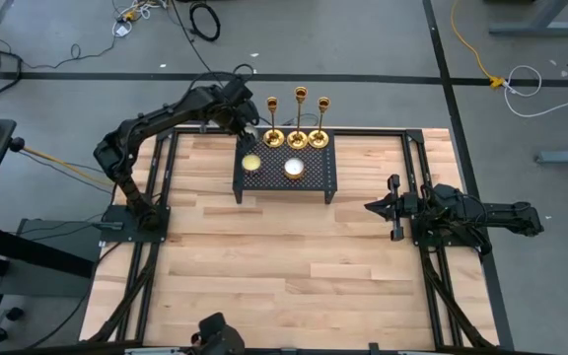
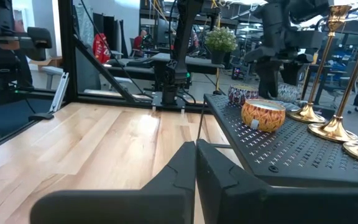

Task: Pick & Place candle stick holders
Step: Adjust the scented candles on the shelf

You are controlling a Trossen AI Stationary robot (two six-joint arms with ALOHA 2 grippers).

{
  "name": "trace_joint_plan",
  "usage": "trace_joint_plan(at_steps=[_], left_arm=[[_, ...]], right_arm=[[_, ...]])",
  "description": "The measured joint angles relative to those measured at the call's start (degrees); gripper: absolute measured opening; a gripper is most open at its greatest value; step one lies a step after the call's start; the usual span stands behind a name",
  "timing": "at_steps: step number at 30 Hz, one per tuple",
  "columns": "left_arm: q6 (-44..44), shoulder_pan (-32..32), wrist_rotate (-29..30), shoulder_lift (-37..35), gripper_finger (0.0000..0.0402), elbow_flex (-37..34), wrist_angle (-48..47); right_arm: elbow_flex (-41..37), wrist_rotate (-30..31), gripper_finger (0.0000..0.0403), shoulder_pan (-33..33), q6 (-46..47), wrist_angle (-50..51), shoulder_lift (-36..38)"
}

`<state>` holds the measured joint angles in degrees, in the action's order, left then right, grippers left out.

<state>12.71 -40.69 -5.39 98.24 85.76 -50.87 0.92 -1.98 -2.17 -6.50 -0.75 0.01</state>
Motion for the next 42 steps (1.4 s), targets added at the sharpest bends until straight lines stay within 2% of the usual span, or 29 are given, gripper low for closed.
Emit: trace_joint_plan(at_steps=[36,42], left_arm=[[0.0,0.0,-0.9,2.6,0.0319,0.2,1.4],[-0.1,0.0,-1.5,2.8,0.0331,0.0,0.7]], right_arm=[[0.0,0.0,0.0013,0.0,0.0,0.0,0.0],[0.0,0.0,0.0013,0.0,0.0,0.0,0.0]])
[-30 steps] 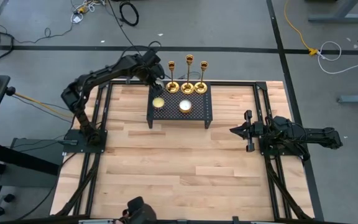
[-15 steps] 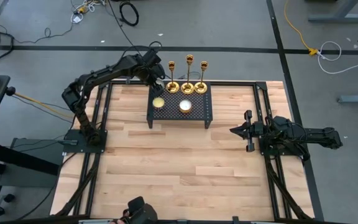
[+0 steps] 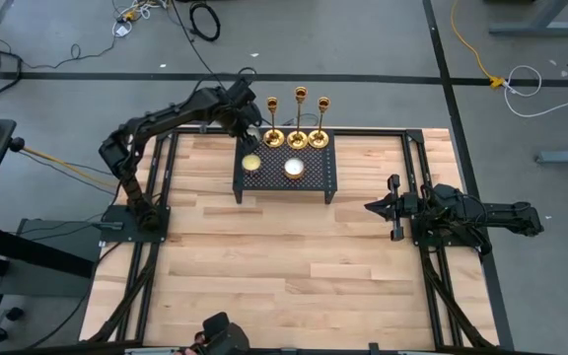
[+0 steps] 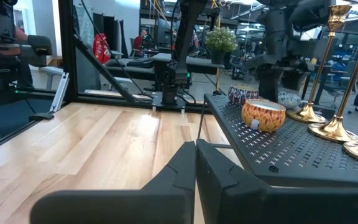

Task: Pick & Place candle stick holders
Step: Adjust the scented candles on the shelf

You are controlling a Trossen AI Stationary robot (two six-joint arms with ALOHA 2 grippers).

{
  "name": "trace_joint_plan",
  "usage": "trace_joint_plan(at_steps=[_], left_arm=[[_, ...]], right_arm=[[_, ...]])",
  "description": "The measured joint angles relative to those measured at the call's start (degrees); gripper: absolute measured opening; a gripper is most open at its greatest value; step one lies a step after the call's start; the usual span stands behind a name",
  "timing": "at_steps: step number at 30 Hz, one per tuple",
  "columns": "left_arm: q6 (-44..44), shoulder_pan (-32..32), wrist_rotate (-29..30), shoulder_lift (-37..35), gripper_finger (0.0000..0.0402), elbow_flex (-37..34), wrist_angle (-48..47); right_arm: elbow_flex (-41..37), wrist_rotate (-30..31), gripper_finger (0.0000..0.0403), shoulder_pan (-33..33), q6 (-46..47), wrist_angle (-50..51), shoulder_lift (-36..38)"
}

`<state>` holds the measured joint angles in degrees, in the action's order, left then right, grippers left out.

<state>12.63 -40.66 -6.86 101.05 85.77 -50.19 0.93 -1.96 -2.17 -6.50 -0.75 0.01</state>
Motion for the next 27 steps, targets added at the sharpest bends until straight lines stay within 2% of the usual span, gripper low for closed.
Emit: trace_joint_plan(at_steps=[9,15,19,27], left_arm=[[0.3,0.1,0.3,0.0,0.0337,0.0,-0.1],[3.6,0.1,1.0,0.0,0.0338,0.0,-0.3],[5.0,0.1,-1.1,0.0,0.0339,0.0,-1.2],[5.0,0.2,-1.0,-0.1,0.0367,0.1,-1.0]], right_arm=[[0.0,0.0,0.0013,0.0,0.0,0.0,0.0],[0.0,0.0,0.0013,0.0,0.0,0.0,0.0],[0.0,0.0,0.0013,0.0,0.0,0.0,0.0],[0.0,0.0,0.0013,0.0,0.0,0.0,0.0]])
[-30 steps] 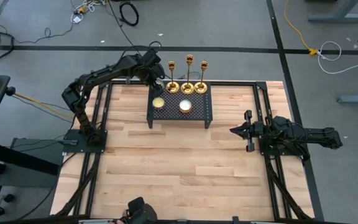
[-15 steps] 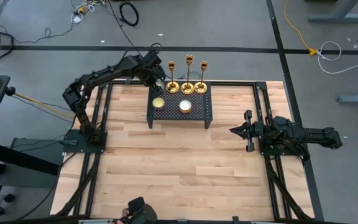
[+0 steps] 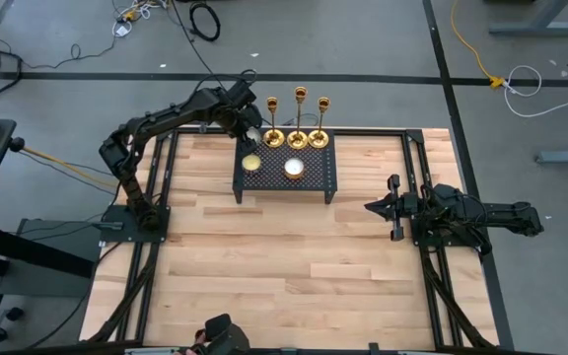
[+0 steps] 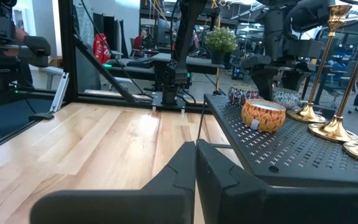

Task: Pick & Place candle stick holders
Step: Adjust the scented candles on the shelf

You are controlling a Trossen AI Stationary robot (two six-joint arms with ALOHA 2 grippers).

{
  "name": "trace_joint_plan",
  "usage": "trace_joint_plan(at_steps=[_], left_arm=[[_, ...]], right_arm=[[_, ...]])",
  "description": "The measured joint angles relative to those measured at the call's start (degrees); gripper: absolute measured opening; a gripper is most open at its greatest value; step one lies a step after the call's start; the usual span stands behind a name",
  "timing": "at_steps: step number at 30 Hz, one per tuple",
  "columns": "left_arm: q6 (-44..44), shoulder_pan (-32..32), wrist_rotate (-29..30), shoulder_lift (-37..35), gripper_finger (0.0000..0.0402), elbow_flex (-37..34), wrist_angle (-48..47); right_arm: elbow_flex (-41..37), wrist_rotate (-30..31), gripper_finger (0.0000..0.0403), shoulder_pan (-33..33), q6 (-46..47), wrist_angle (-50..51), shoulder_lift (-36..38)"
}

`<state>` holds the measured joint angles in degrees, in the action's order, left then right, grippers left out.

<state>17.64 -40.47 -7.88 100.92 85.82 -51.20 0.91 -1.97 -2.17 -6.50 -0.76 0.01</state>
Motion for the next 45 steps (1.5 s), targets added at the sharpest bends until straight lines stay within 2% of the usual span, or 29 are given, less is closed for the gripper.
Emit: trace_joint_plan(at_steps=[8,14,24,35,45], left_arm=[[0.2,0.2,0.5,0.0,0.0389,0.0,0.0],[1.7,0.2,7.1,-0.7,0.0395,0.0,-0.2],[0.8,0.3,5.0,-3.0,0.0395,0.1,-1.5],[-0.8,1.6,7.6,-5.7,0.0395,2.6,-4.6],[-2.0,5.6,0.3,-7.3,0.0394,7.7,-9.1]], right_arm=[[0.0,0.0,0.0013,0.0,0.0,0.0,0.0],[0.0,0.0,0.0013,0.0,0.0,0.0,0.0],[0.0,0.0,0.0013,0.0,0.0,0.0,0.0],[0.0,0.0,0.0013,0.0,0.0,0.0,0.0],[0.0,0.0,0.0013,0.0,0.0,0.0,0.0]])
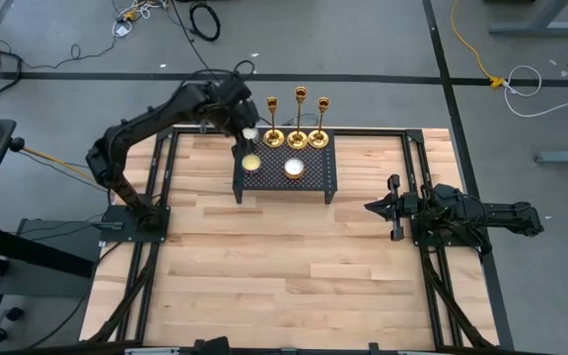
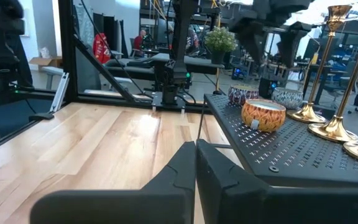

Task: Pick & Place candle stick holders
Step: Adjust the scented candles on the shelf

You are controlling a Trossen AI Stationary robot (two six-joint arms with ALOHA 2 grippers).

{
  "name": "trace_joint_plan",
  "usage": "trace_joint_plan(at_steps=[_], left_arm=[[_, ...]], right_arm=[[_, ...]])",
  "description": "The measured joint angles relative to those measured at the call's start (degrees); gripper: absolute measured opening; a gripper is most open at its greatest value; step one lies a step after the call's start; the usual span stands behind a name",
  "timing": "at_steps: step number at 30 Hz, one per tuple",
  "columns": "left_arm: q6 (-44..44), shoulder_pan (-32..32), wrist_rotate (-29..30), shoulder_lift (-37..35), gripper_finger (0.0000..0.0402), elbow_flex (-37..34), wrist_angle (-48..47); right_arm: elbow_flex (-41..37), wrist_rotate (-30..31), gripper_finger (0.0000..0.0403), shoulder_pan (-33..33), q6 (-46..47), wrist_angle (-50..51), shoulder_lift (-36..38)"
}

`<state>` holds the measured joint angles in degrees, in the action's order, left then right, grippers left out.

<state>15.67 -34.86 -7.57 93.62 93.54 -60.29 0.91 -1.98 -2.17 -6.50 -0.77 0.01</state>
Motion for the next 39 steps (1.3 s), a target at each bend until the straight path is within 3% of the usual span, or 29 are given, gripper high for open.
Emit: trace_joint_plan(at_steps=[19,26,39], left_arm=[[2.2,12.6,-0.5,0.0,0.0394,-2.8,-0.1],[1.9,13.2,6.9,0.1,0.0394,-5.8,0.6],[1.9,12.8,8.8,3.0,0.0394,-5.8,1.4]], right_arm=[[0.0,0.0,0.0013,0.0,0.0,0.0,0.0],[0.0,0.0,0.0013,0.0,0.0,0.0,0.0],[0.0,0.0,0.0013,0.0,0.0,0.0,0.0]])
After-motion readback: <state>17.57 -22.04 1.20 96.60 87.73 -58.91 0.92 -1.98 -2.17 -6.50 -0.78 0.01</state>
